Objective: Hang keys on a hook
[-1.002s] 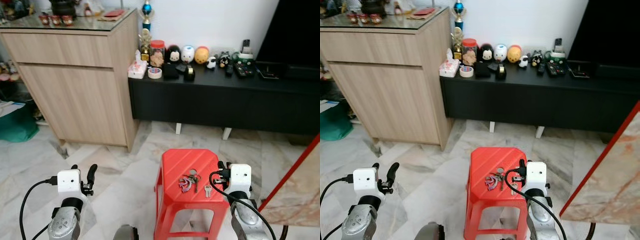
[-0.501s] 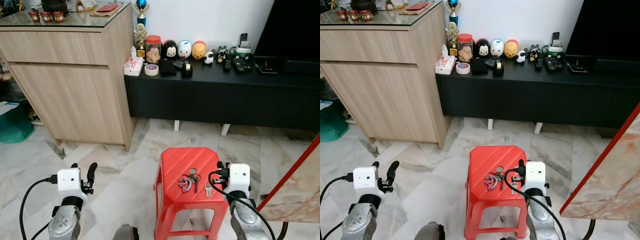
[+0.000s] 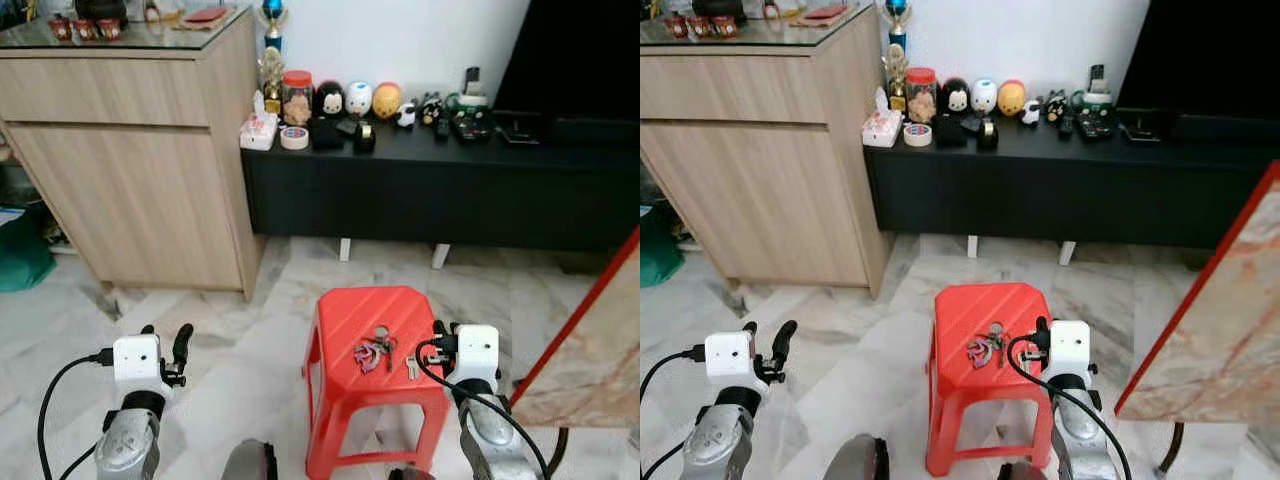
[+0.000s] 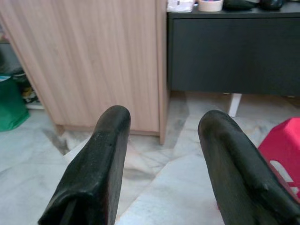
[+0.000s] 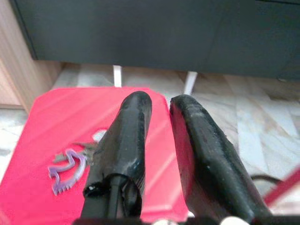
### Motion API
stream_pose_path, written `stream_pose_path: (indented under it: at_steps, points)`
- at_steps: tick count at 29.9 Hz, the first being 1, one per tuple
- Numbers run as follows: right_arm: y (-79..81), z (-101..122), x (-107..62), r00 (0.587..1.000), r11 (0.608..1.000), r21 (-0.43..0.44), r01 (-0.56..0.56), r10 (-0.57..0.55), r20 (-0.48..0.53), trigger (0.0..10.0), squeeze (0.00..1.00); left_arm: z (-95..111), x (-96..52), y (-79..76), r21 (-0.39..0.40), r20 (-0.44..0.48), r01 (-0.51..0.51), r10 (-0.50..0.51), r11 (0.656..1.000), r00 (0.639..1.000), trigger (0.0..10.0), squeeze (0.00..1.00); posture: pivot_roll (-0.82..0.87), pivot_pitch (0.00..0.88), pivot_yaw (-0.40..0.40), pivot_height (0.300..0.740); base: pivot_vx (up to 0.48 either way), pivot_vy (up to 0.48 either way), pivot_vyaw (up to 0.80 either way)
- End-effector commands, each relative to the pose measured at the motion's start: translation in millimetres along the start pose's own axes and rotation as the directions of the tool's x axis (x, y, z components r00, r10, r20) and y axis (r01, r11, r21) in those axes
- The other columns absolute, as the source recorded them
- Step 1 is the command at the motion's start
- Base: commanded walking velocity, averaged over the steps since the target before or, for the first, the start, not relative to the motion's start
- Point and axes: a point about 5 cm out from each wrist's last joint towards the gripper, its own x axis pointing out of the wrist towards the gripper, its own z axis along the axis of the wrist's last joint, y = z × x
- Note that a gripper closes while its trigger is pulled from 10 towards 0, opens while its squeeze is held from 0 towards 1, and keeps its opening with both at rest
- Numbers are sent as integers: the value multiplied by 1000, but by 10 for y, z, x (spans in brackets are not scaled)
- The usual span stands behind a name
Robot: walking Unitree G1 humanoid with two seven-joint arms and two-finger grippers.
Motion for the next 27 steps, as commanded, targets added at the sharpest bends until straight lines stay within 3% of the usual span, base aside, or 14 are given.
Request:
stream_pose_path:
  at_steps: [1,17,23,27]
  points:
    - [-10,-11,16,1000,1000,2,6,-6,-17,10000,0,34,47,9,-12,3,-8,8,1000,1000,10000,0,30,0,-21,623,0,0,0]
    - [15,48,22,999,999,-22,-34,34,38,10000,0,72,68,3,-9,16,-12,13,1000,1000,10000,0,34,0,-22,613,0,0,0]
    - [33,50,15,998,999,-11,-43,44,45,10000,0,67,82,-16,-31,8,4,-3,1000,1000,10000,0,33,0,-20,613,0,0,721]
    - [0,26,10,999,1000,7,-22,22,34,10000,0,45,72,-25,-26,-5,8,-8,1000,1000,10000,0,33,0,-20,613,127,0,0]
